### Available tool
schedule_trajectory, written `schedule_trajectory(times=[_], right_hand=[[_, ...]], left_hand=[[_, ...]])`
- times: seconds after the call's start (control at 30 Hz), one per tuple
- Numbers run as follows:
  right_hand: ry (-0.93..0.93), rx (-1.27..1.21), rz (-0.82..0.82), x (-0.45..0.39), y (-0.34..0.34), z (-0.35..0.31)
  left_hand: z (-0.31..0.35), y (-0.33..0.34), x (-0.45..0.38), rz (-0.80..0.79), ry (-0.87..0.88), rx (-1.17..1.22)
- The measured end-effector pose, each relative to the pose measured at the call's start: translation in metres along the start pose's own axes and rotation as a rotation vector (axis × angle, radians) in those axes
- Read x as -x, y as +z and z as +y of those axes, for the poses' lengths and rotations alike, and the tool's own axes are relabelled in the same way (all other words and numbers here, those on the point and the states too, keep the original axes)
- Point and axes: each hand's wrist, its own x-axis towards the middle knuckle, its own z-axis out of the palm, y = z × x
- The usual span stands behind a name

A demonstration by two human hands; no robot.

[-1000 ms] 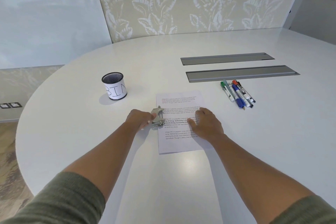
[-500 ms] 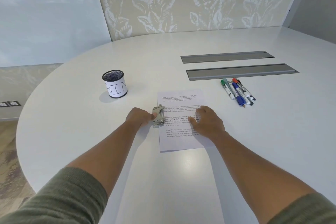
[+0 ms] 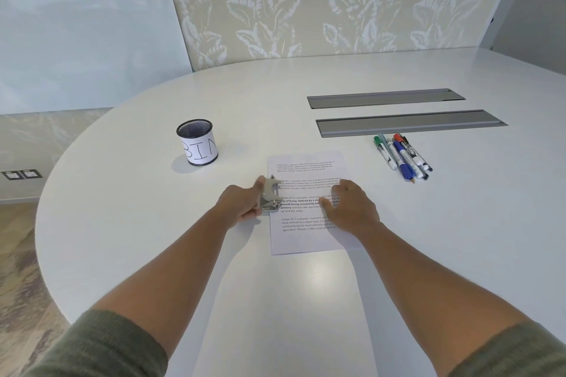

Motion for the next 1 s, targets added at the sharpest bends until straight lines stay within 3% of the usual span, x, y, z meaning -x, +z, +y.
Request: schedule_trajectory(times=[0.17,0.43,1.0], right_hand=[[-0.008,0.01,0.016,0.0,0.0,-0.001],[-0.008,-0.02,0.023,0.002,0.002,0.001],[0.018,-0.005,0.087,0.011,-0.007,0.02]], left_hand=[[-0.006,-0.009,0.015,-0.054,-0.093,0.083],[-0.004,-0.005,0.035,-0.188,-0.15,-0.093],[-0.01,0.028,0.044,-0.233,-0.064,0.047]])
